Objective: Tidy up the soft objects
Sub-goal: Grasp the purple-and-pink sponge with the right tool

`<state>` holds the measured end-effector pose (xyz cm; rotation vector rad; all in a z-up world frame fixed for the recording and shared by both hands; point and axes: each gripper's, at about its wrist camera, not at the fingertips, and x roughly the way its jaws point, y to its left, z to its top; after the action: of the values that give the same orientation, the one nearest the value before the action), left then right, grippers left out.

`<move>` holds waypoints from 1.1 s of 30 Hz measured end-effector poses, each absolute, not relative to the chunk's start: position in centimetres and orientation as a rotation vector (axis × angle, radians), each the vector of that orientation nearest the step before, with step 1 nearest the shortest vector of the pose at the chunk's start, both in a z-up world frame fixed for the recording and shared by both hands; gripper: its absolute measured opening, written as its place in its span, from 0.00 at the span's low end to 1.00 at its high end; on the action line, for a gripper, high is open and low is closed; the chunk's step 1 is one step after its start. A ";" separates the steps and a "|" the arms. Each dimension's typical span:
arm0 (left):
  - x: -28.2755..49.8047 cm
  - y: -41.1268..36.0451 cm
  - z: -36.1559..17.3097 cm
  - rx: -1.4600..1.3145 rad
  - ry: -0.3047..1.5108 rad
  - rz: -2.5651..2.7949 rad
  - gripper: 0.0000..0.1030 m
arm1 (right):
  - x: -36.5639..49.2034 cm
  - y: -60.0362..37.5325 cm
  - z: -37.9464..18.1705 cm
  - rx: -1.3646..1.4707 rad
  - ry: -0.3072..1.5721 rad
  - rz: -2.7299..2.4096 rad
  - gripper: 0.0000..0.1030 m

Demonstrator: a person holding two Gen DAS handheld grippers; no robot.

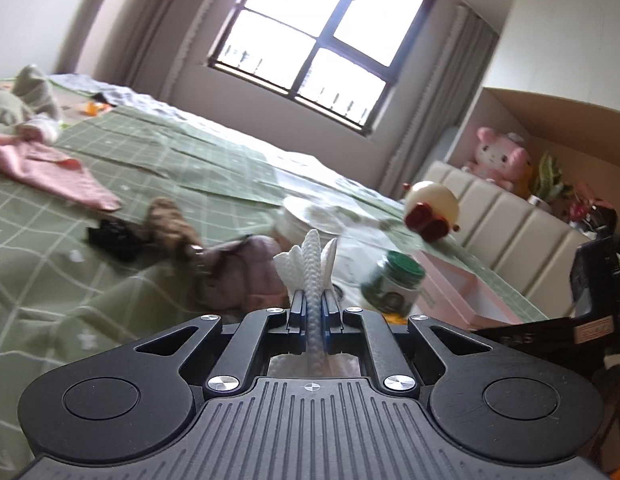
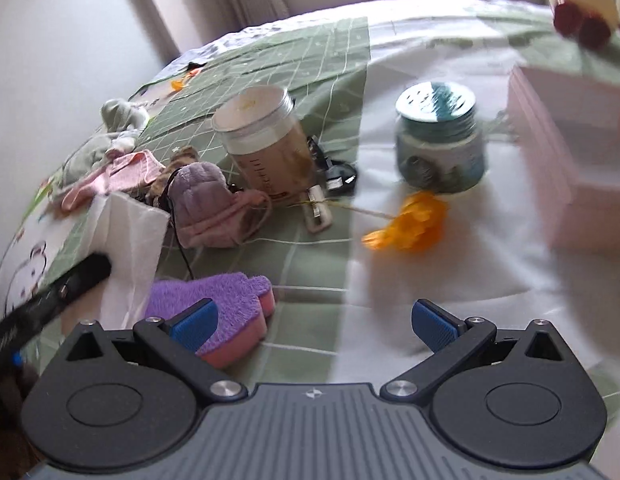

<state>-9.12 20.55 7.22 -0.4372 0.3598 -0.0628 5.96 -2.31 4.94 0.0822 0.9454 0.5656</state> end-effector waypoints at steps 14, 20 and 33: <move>-11.1 27.1 1.8 -0.804 0.394 -0.034 0.09 | 7.0 3.4 1.8 0.214 1.033 0.772 0.99; -11.8 28.2 -0.5 -0.892 0.425 0.009 0.08 | 6.1 5.7 2.5 0.175 1.065 0.898 0.62; -9.3 18.5 6.5 -0.648 0.453 -0.186 0.08 | 4.9 -9.2 9.0 0.111 0.913 0.823 0.35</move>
<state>-9.33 18.46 6.50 -0.6480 0.4526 -0.1862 4.90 -9.20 8.99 0.1109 0.9133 0.8227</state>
